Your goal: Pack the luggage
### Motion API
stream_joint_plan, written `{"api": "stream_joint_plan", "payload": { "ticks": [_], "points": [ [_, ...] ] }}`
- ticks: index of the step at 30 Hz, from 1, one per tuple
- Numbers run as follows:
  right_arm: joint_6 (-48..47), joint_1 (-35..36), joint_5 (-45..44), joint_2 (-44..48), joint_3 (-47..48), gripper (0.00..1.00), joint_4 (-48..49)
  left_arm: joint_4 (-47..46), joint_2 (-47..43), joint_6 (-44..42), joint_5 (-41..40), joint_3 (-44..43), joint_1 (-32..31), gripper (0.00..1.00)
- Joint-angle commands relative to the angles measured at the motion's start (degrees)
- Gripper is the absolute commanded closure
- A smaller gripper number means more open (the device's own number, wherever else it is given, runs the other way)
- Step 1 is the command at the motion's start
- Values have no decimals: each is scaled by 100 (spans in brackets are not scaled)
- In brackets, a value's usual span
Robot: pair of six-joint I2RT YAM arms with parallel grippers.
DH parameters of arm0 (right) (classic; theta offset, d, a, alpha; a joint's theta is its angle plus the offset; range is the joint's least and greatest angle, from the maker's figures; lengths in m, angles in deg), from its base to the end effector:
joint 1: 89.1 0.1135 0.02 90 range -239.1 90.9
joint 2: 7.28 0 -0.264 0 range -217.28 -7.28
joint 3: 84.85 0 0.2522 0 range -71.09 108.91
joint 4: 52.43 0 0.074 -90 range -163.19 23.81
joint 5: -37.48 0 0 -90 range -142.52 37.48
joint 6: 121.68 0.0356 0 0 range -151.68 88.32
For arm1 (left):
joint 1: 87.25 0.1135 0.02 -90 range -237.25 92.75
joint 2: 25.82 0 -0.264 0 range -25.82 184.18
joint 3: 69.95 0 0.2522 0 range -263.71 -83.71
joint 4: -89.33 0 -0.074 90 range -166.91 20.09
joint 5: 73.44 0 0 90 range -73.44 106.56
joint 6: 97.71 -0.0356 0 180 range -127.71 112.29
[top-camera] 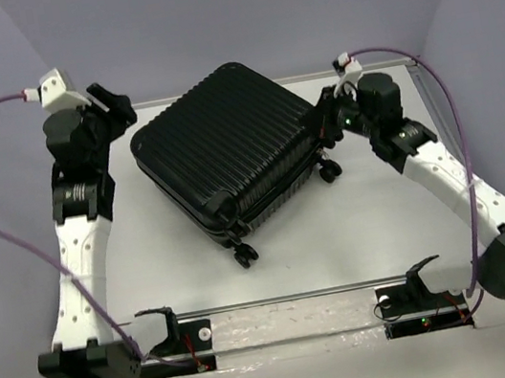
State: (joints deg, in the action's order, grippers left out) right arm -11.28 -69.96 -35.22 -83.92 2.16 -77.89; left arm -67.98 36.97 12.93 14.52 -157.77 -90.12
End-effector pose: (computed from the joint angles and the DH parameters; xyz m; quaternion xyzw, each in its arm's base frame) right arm 0.2907 0.1121 0.3876 -0.0828 0.7858 0.3157 0.5254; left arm 0.2371 -0.0106 0.4595 -0.1196 0.6821 -0.1349 0.7087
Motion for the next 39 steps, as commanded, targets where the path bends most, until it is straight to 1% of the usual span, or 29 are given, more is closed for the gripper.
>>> {"api": "stream_joint_plan", "payload": {
  "ticks": [1,2,3,4,5,6,7,8,9,10,11,12,14,15,17,18,19,21,22,23,26,28,29,30,32,34,35,36,39],
  "points": [
    [95,880,37,755,-1470,93,617,-41,1840,150,564,-941,164,28],
    [104,951,-7,869,-1663,93,599,-6,2078,185,687,-1361,225,28],
    [130,952,-94,1114,-2039,93,590,12,2585,186,844,-1574,235,27],
    [148,952,-182,1247,-2217,93,582,143,2859,238,898,-2072,504,27],
    [157,952,-253,1344,-2367,93,564,205,3106,238,968,-2329,585,27],
    [183,952,-332,1441,-2621,93,538,328,3656,238,1091,-2593,647,26],
    [201,952,-367,1424,-2701,93,503,590,3923,230,1127,-2909,700,26],
    [236,952,-420,1380,-2772,93,459,636,4143,186,1197,-3365,770,26],
    [236,952,-464,1328,-2834,93,459,663,4354,186,1285,-3552,797,26],
    [280,952,-656,1249,-2921,93,467,741,4783,142,1390,-3797,815,26],
    [341,952,-797,1039,-2931,93,476,968,4978,116,1426,-4278,832,25],
    [368,952,-1129,924,-2887,93,459,1057,5363,20,1591,-4501,832,24],
    [403,899,-1421,756,-2834,93,537,1391,5987,-173,1916,-5230,824,22],
    [394,821,-1440,686,-2799,93,607,1584,6200,-253,1962,-5493,832,21],
    [359,645,-1107,450,-2546,93,687,2005,6535,-350,1988,-5951,832,21],
    [289,592,-993,187,-2431,93,800,2042,6710,-394,2049,-6075,832,21],
    [237,591,-939,54,-2317,93,862,1973,6747,-368,2094,-6015,824,21],
    [105,530,-843,-201,-1921,93,976,1832,6756,-324,2304,-5586,824,21],
    [43,469,-764,-411,-1711,93,1108,1640,6669,-281,2366,-5114,797,21],
    [43,468,-702,-509,-1709,93,1109,1499,6590,-289,2358,-5109,771,22],
    [-27,258,-431,-851,-1341,93,1336,1069,6194,-281,2200,-3858,692,22],
    [-10,47,-123,-1028,-1104,93,1504,909,5878,-210,2147,-3468,700,23],
    [-1,-15,-35,-1237,-1007,93,1539,839,5755,-132,2060,-3100,709,23],
    [-10,-120,88,-1344,-823,93,1566,778,5475,-79,1876,-2888,718,25],
    [-10,-226,264,-1641,-647,93,1610,558,5166,18,1839,-2239,727,25],
    [-10,-313,536,-1836,-296,93,1619,287,4648,150,1778,-1798,736,26],
    [-27,-366,616,-2037,-172,93,1619,215,4472,185,1778,-1404,744,26],
    [-80,-367,704,-2135,-32,93,1593,162,4288,212,1743,-1244,744,26],
    [-81,-419,810,-2233,417,92,1242,-84,3506,309,1637,-646,744,26]
  ]
}}
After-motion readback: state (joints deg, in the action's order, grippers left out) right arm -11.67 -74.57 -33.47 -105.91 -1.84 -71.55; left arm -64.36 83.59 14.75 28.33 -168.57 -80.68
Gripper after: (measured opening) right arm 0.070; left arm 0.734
